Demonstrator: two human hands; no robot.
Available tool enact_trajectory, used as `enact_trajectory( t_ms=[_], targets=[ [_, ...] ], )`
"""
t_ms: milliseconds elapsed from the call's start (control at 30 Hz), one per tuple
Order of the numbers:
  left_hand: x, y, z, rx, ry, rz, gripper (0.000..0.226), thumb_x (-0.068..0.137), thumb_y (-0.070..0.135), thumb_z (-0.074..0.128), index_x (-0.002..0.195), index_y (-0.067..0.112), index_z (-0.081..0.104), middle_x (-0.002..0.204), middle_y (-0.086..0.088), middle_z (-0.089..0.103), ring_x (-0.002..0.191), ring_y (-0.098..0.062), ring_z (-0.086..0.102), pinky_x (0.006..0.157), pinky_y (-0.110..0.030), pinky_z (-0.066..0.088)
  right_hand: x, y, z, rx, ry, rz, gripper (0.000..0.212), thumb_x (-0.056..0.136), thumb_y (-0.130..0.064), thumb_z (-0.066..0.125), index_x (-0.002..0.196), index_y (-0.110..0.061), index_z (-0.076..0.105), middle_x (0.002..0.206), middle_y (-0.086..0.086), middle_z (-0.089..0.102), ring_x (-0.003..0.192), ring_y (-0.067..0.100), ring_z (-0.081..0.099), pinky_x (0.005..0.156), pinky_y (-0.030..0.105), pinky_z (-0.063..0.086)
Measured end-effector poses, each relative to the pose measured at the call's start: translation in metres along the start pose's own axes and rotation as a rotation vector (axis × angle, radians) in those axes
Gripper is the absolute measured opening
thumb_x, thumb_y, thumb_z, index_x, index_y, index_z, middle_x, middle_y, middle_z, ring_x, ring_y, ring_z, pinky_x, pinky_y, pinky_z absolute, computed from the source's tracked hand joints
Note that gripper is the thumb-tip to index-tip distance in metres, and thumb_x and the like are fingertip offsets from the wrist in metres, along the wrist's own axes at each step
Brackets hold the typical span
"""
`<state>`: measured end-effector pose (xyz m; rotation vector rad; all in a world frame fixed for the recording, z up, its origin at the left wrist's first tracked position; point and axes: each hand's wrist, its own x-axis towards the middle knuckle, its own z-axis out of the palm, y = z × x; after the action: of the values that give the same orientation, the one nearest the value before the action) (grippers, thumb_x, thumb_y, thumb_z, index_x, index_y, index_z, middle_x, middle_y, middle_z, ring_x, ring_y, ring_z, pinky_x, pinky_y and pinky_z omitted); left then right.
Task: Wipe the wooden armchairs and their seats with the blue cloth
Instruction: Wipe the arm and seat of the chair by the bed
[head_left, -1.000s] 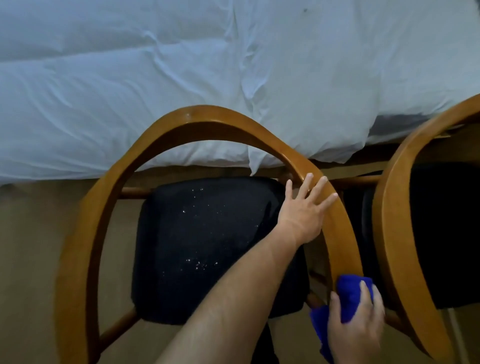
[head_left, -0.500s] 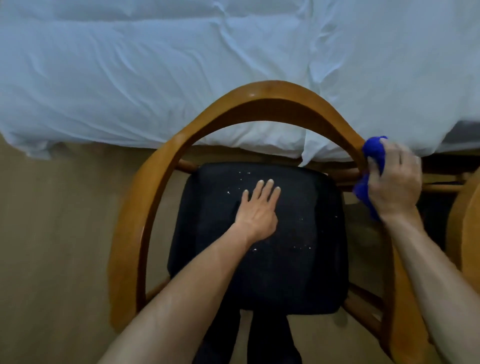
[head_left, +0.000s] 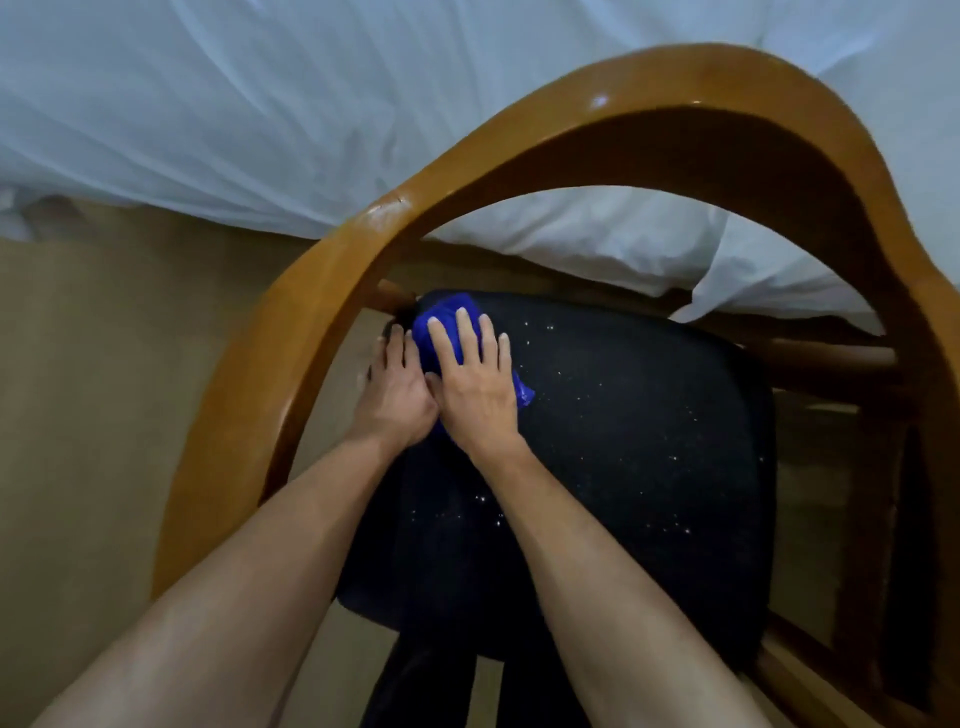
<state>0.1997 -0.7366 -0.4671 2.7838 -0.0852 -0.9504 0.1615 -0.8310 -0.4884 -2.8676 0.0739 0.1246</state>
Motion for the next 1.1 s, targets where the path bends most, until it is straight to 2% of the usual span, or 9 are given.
enact_trajectory(
  t_ms=[133, 267, 467, 567, 633, 767, 867, 1000, 1100],
  targets=[
    [0.0, -0.007, 0.024, 0.091, 0.094, 0.012, 0.067, 0.098, 0.027, 0.037, 0.152, 0.005, 0.003, 0.16, -0.013, -0.001, 0.147, -0.03, 0.006, 0.116, -0.047, 0.022, 0.003, 0.009, 0.024, 0.04, 0.1, -0.015, 0.045, 0.09, -0.021, 0.049, 0.134, -0.015, 0.052, 0.143, 0.019, 0.045, 0.132, 0.039, 0.042, 0.105, 0.053, 0.038],
    [-0.001, 0.001, 0.016, 0.023, 0.033, -0.016, 0.071, 0.098, 0.04, 0.04, 0.153, 0.02, 0.0, 0.16, -0.007, -0.007, 0.147, -0.029, -0.002, 0.117, -0.05, 0.015, -0.006, 0.058, 0.014, 0.085, 0.145, -0.072, 0.038, 0.085, -0.007, 0.052, 0.122, -0.01, 0.061, 0.136, 0.018, 0.053, 0.123, 0.037, 0.051, 0.099, 0.047, 0.045],
    [-0.005, 0.007, 0.01, 0.077, -0.056, -0.012, 0.074, 0.099, 0.039, 0.04, 0.152, 0.026, -0.01, 0.158, -0.007, -0.02, 0.146, -0.031, -0.012, 0.114, -0.056, 0.014, -0.096, 0.222, -0.039, 0.081, 0.18, 0.463, 0.051, 0.082, 0.007, 0.056, 0.131, -0.007, 0.051, 0.142, 0.019, 0.042, 0.13, 0.036, 0.041, 0.105, 0.053, 0.037],
    [-0.007, 0.009, 0.009, 0.077, -0.066, -0.016, 0.073, 0.099, 0.037, 0.039, 0.151, 0.026, -0.012, 0.157, -0.008, -0.022, 0.146, -0.032, -0.014, 0.115, -0.055, 0.012, -0.102, 0.219, -0.046, 0.257, 0.284, 0.813, 0.048, 0.088, -0.006, 0.055, 0.135, -0.013, 0.046, 0.147, 0.015, 0.037, 0.136, 0.032, 0.033, 0.109, 0.053, 0.032],
    [-0.007, 0.009, 0.008, 0.069, -0.072, -0.011, 0.073, 0.1, 0.036, 0.039, 0.151, 0.026, -0.012, 0.158, -0.007, -0.022, 0.146, -0.031, -0.015, 0.115, -0.055, 0.012, -0.077, 0.187, -0.035, 0.28, 0.348, 0.859, 0.046, 0.088, -0.017, 0.058, 0.133, -0.012, 0.05, 0.145, 0.015, 0.041, 0.134, 0.034, 0.035, 0.109, 0.051, 0.031],
    [-0.004, 0.001, 0.013, 0.016, -0.045, 0.007, 0.072, 0.099, 0.035, 0.042, 0.152, 0.028, -0.006, 0.159, -0.005, -0.018, 0.146, -0.03, -0.012, 0.114, -0.056, 0.012, -0.051, 0.08, 0.001, 0.244, 0.282, 0.459, 0.044, 0.085, -0.025, 0.06, 0.127, -0.014, 0.055, 0.14, 0.011, 0.048, 0.128, 0.033, 0.041, 0.103, 0.045, 0.036],
    [0.0, -0.004, 0.01, -0.058, -0.021, 0.024, 0.067, 0.099, 0.029, 0.042, 0.153, 0.028, 0.003, 0.16, -0.007, -0.01, 0.147, -0.029, -0.008, 0.117, -0.053, 0.011, -0.096, 0.018, 0.024, 0.239, 0.156, 0.067, 0.036, 0.087, -0.023, 0.059, 0.123, -0.02, 0.058, 0.138, 0.006, 0.052, 0.128, 0.029, 0.045, 0.096, 0.042, 0.043],
    [-0.001, 0.002, 0.003, -0.001, -0.115, -0.02, 0.079, 0.095, 0.046, 0.046, 0.152, 0.03, -0.006, 0.159, -0.004, -0.018, 0.146, -0.027, -0.013, 0.117, -0.054, 0.011, -0.184, 0.077, 0.015, 0.179, -0.056, -0.402, 0.032, 0.093, -0.011, 0.056, 0.124, -0.02, 0.06, 0.143, 0.006, 0.048, 0.133, 0.029, 0.043, 0.101, 0.041, 0.041],
    [-0.003, 0.011, 0.005, 0.058, -0.137, -0.046, 0.094, 0.089, 0.058, 0.05, 0.15, 0.029, -0.015, 0.157, -0.003, -0.025, 0.145, -0.029, -0.017, 0.115, -0.059, 0.013, -0.196, 0.177, -0.012, 0.107, -0.017, -0.245, 0.04, 0.091, -0.012, 0.06, 0.13, -0.016, 0.054, 0.146, 0.009, 0.043, 0.135, 0.029, 0.038, 0.105, 0.043, 0.039]
  ],
)
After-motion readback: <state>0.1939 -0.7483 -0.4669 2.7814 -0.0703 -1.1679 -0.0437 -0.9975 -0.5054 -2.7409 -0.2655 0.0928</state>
